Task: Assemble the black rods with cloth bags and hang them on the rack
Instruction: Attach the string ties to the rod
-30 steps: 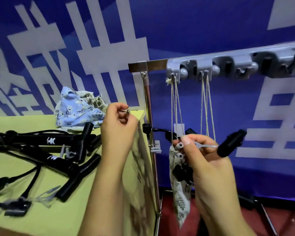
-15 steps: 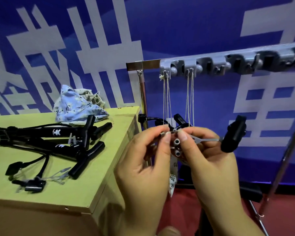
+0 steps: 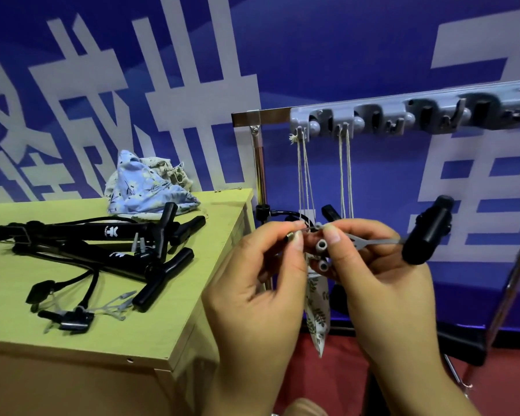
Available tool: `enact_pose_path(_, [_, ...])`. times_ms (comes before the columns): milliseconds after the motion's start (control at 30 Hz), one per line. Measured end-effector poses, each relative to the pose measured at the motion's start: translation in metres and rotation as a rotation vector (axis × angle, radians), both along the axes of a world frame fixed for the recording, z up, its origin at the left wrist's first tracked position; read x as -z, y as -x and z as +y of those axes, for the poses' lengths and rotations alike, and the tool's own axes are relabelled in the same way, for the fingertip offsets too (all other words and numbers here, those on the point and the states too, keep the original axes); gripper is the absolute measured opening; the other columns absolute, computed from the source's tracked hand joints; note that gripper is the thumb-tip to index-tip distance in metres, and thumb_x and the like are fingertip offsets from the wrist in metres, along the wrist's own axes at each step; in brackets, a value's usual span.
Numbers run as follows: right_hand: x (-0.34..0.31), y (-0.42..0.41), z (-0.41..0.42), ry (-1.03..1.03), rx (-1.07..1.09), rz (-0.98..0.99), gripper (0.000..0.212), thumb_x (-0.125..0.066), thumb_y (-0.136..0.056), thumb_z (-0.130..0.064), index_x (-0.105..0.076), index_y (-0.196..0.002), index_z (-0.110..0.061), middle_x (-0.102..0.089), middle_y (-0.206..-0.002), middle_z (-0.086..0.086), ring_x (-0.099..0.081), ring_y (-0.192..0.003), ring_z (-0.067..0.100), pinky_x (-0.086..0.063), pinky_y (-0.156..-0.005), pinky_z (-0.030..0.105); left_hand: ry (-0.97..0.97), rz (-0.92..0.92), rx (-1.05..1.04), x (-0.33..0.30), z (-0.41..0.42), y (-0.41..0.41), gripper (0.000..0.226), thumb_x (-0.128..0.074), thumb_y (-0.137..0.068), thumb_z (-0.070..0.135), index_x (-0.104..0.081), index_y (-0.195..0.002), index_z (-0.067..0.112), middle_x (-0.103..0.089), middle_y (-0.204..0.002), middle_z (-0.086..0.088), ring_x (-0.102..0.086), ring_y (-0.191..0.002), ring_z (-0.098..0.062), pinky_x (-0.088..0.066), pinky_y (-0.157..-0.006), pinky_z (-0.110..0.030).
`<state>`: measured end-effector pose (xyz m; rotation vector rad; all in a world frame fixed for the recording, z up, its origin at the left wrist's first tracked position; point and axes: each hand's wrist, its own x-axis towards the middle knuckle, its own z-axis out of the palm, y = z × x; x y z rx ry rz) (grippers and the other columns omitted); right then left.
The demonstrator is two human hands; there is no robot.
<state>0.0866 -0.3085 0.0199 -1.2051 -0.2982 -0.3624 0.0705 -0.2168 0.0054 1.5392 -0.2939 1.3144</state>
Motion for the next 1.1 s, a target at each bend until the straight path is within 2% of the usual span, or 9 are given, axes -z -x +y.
enact_pose_path(167, [0.0007, -0.0013, -0.0015, 0.007, -0.012, 0.003, 0.013, -0.066, -0.070, -0.026, -0.070, -0.078, -0.017, -0.074, -0.076, 0.006, -0.071, -0.072, 0.017, -0.057, -0.063, 0.025, 0.029, -0.007, 0.024, 0.0020, -0.0015, -0.0019, 0.012, -0.065, -0.084, 0.017, -0.069, -0.092, 0.025, -0.072, -0.089, 0.013, -0.071, -0.081, -0.015, -0.055, -0.074, -0.029])
enact_pose_path(400, [-0.0011, 0.0010, -0.0039, 0.037, 0.008, -0.018, 0.006, -0.066, -0.071, -0.026, -0.069, -0.073, -0.022, -0.073, -0.073, 0.002, -0.069, -0.066, 0.013, -0.052, -0.056, 0.017, -0.028, -0.002, -0.005, 0.0029, -0.0024, -0.0037, 0.013, -0.064, -0.085, 0.020, -0.068, -0.096, 0.025, -0.071, -0.092, 0.012, -0.071, -0.082, -0.014, -0.056, -0.074, -0.027])
enact_pose_path(533, [0.0019, -0.0023, -0.0044, 0.025, 0.015, -0.014, 0.007, -0.068, -0.076, -0.015, -0.070, -0.073, -0.020, -0.073, -0.074, 0.002, -0.070, -0.067, 0.013, -0.053, -0.058, 0.018, -0.003, -0.021, -0.005, 0.0049, -0.0042, -0.0036, 0.013, -0.064, -0.085, 0.018, -0.068, -0.098, 0.022, -0.072, -0.091, 0.009, -0.072, -0.082, -0.018, -0.057, -0.073, -0.033])
enact_pose_path(600, [0.0026, -0.0025, -0.0042, 0.012, 0.003, -0.008, 0.004, -0.067, -0.073, -0.022, -0.070, -0.072, -0.019, -0.073, -0.073, 0.002, -0.070, -0.067, 0.014, -0.055, -0.060, 0.021, -0.004, -0.031, -0.014, 0.0048, -0.0056, -0.0033, 0.012, -0.065, -0.085, 0.017, -0.068, -0.096, 0.022, -0.073, -0.091, 0.007, -0.072, -0.081, -0.020, -0.057, -0.073, -0.036])
enact_pose_path(667, [0.0028, -0.0017, -0.0038, 0.009, -0.015, -0.008, 0.011, -0.066, -0.067, -0.029, -0.070, -0.075, -0.023, -0.073, -0.072, -0.001, -0.070, -0.067, 0.012, -0.055, -0.061, 0.022, -0.025, -0.022, -0.021, 0.0040, -0.0063, -0.0030, 0.012, -0.065, -0.086, 0.017, -0.068, -0.094, 0.025, -0.072, -0.091, 0.007, -0.072, -0.081, -0.020, -0.056, -0.073, -0.036])
enact_pose_path(833, [0.0042, -0.0022, -0.0045, 0.004, -0.013, -0.012, 0.014, -0.066, -0.066, -0.030, -0.070, -0.077, -0.024, -0.073, -0.072, -0.002, -0.070, -0.067, 0.011, -0.055, -0.061, 0.021, -0.084, -0.004, -0.079, 0.0038, -0.0059, -0.0025, 0.013, -0.065, -0.086, 0.017, -0.067, -0.098, 0.022, -0.072, -0.088, 0.004, -0.071, -0.079, -0.017, -0.056, -0.072, -0.031])
enact_pose_path(967, [0.0053, -0.0023, -0.0041, -0.001, -0.027, -0.049, 0.003, -0.067, -0.072, -0.019, -0.070, -0.071, -0.020, -0.072, -0.071, -0.001, -0.068, -0.064, 0.009, -0.052, -0.058, 0.015, -0.180, -0.030, -0.196, 0.0046, -0.0069, -0.0027, 0.012, -0.066, -0.085, 0.012, -0.070, -0.095, 0.016, -0.071, -0.088, 0.002, -0.069, -0.078, -0.008, -0.053, -0.072, -0.019])
enact_pose_path(1033, [0.0054, -0.0024, -0.0036, -0.007, -0.038, -0.065, 0.012, -0.066, -0.077, -0.008, -0.068, -0.072, -0.019, -0.071, -0.071, -0.004, -0.067, -0.064, 0.005, -0.049, -0.057, 0.011, -0.239, -0.030, -0.269, 0.0064, -0.0063, -0.0038, 0.010, -0.067, -0.084, 0.009, -0.072, -0.092, 0.009, -0.071, -0.088, -0.001, -0.068, -0.079, -0.009, -0.055, -0.072, -0.021])
enact_pose_path(1100, [0.0043, -0.0011, -0.0027, 0.021, -0.052, -0.102, 0.014, -0.065, -0.078, -0.005, -0.067, -0.074, -0.018, -0.070, -0.071, -0.009, -0.066, -0.067, 0.001, -0.047, -0.058, 0.008, -0.277, -0.023, -0.299, 0.0080, -0.0046, -0.0062, 0.011, -0.066, -0.084, 0.009, -0.072, -0.092, 0.005, -0.071, -0.089, -0.003, -0.068, -0.081, -0.010, -0.056, -0.072, -0.026])
